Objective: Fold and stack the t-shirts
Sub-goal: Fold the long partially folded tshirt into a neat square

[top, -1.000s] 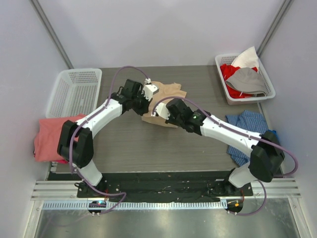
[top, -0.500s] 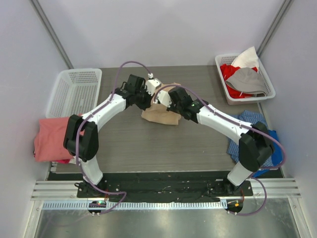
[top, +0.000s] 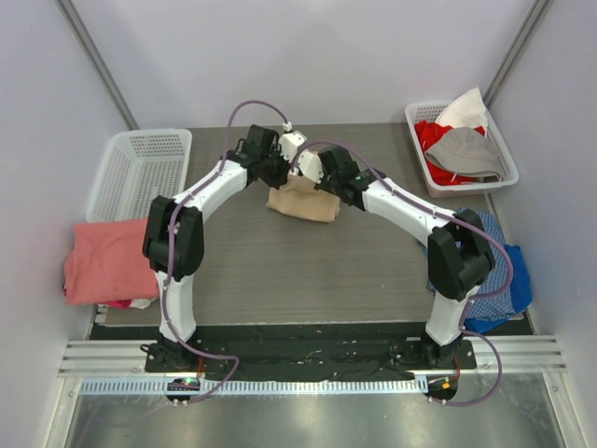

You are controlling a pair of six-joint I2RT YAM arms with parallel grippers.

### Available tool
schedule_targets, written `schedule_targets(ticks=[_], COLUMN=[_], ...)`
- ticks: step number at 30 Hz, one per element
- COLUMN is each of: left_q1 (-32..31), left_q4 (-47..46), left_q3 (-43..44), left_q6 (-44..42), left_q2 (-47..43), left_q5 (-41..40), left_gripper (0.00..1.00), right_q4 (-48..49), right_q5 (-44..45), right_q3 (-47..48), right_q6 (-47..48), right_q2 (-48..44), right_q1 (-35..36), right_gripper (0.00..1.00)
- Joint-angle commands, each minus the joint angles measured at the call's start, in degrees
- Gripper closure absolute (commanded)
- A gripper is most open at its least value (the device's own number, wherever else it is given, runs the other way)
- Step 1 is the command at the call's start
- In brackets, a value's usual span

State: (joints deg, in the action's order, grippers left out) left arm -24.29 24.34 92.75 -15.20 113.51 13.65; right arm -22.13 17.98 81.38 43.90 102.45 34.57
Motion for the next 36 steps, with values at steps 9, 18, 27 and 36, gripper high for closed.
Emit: schedule_targets(ticks=[9,18,27,36], left_q1=[2.50,3.38,3.46,3.38], left_q4=[-0.61,-0.70,0.53,-5.52], left_q3=[13.60,18.07,27.30,33.90], left_q6=[-0.62,-0.09,-1.93,-2.90], left_q2=[6.28,8.12,14.62,22.54], left_q5=[0.06,-0.38,-2.22,-5.21], left_gripper=[1.00,1.00,1.00,0.96], right_q4=[2.09,2.09,2.00,2.88], right_q5=[-1.28,-1.37,-1.71,-1.63], right_q3=[8.61,13.71,18.46,24.25], right_q6=[2.33,2.68,3.73,4.79], right_q2=[4.59,6.62,11.27,17.42], right_q1=[-3.89,-5.39,-7.49,-9.60], right_gripper=[0.99,0.99,0.99,0.99])
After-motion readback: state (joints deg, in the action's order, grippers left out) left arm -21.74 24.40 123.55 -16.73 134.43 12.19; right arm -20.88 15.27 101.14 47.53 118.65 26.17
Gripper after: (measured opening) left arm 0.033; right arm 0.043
